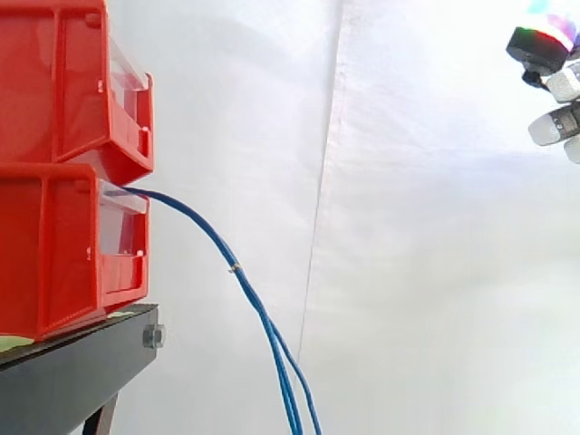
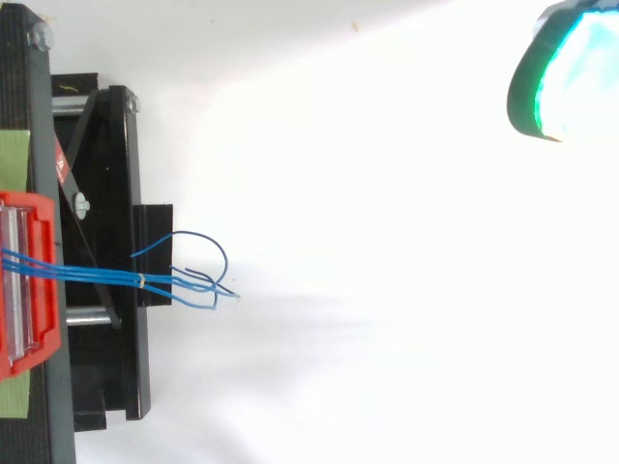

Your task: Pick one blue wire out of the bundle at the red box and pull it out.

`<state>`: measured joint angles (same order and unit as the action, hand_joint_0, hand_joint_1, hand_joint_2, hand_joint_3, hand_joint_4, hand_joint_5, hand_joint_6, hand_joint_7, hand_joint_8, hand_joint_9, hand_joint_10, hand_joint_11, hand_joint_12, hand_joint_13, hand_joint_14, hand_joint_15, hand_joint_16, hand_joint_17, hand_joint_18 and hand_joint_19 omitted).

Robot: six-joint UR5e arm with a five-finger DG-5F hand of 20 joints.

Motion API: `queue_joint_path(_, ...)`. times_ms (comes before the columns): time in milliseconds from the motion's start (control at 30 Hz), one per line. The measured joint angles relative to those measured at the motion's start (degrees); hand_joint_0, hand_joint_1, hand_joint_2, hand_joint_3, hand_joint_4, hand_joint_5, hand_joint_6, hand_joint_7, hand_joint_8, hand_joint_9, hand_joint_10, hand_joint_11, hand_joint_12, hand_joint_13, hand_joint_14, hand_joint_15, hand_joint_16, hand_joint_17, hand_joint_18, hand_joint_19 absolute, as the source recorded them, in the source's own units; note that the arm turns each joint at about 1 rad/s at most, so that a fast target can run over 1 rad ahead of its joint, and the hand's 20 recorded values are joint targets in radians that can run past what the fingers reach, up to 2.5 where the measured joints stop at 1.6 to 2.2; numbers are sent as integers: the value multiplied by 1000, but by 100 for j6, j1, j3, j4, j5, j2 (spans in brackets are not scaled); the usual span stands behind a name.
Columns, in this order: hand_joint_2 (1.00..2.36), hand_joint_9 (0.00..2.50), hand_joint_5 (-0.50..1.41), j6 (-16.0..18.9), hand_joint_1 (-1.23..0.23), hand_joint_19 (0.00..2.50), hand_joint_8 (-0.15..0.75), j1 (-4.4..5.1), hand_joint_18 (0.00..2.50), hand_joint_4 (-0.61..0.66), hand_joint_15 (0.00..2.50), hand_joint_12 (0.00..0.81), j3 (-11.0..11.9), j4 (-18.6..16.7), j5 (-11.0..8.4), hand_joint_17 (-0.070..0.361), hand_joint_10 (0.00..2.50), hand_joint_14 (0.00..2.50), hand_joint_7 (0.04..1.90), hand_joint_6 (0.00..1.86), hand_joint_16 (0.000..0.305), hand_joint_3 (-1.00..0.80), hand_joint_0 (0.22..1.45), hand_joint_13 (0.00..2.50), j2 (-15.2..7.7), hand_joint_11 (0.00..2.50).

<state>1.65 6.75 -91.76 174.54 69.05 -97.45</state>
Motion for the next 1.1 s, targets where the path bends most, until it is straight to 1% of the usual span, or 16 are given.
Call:
queue_joint_path(67,1000,651,-173,-50,-527,219,289,26,140,296,139,385,0,-50,-54,141,4,5,821,503,63,-500,461,290,-84,135)
queue_joint_path(233,1000,661,-171,-82,-528,233,285,81,175,300,147,386,0,-221,-95,141,5,5,825,503,63,-500,462,310,-341,137)
queue_joint_path(433,1000,672,-169,-34,-528,245,288,120,189,307,152,387,0,-436,-94,141,5,5,825,503,63,-500,463,322,-778,154)
queue_joint_path(600,1000,678,-169,-33,-529,244,287,145,199,309,155,389,1,-889,-162,141,5,5,827,503,63,-500,463,330,-1114,149)
queue_joint_path(767,1000,686,-167,-109,-530,251,287,178,205,311,164,387,0,-1361,-354,141,5,6,826,503,63,-500,464,338,-1440,161)
queue_joint_path(900,1000,691,-167,-285,-530,261,288,217,208,315,161,388,3,-1854,-460,141,5,6,828,503,63,-500,465,340,-1701,163)
queue_joint_path(1033,1000,692,-166,-496,-531,256,288,241,214,314,165,388,6,-2253,-490,141,6,6,829,503,63,-500,465,344,-1910,159)
queue_joint_path(1100,1000,694,-166,-569,-532,256,290,244,216,315,166,389,30,-2442,-495,141,6,6,832,503,63,-500,465,345,-2050,167)
